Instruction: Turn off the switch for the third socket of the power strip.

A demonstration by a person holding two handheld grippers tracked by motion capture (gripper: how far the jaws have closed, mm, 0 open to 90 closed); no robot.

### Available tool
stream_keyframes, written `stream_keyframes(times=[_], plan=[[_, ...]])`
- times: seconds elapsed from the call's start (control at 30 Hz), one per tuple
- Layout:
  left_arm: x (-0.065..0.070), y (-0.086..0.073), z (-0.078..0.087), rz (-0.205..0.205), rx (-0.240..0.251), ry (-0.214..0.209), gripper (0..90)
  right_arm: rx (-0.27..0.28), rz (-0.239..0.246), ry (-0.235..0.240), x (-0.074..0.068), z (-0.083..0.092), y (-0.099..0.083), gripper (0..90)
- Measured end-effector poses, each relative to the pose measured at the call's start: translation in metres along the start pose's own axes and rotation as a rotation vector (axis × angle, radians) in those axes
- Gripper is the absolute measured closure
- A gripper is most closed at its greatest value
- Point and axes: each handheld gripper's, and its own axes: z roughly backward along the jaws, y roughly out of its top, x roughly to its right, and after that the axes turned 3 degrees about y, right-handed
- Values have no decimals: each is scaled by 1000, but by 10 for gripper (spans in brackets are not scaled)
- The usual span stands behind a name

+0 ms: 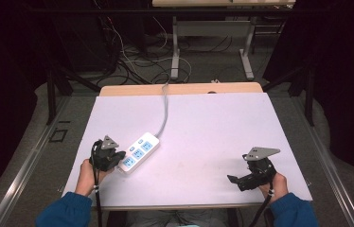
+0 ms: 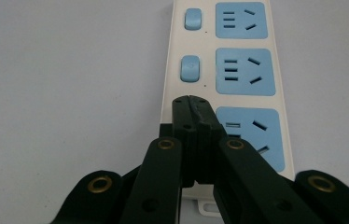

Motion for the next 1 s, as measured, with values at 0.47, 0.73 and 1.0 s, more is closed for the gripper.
stream_keyframes(times=[0.47, 0.73, 1.0], plan=[[3, -1, -1, -17, 3, 22, 900, 2, 4, -5, 0, 0, 0, 29], [4, -1, -2, -11, 9, 27, 900, 6, 0, -2, 0, 0, 0, 29], [0, -1, -2, 10, 17, 2, 900, 4, -2, 0, 0, -1, 0, 29]])
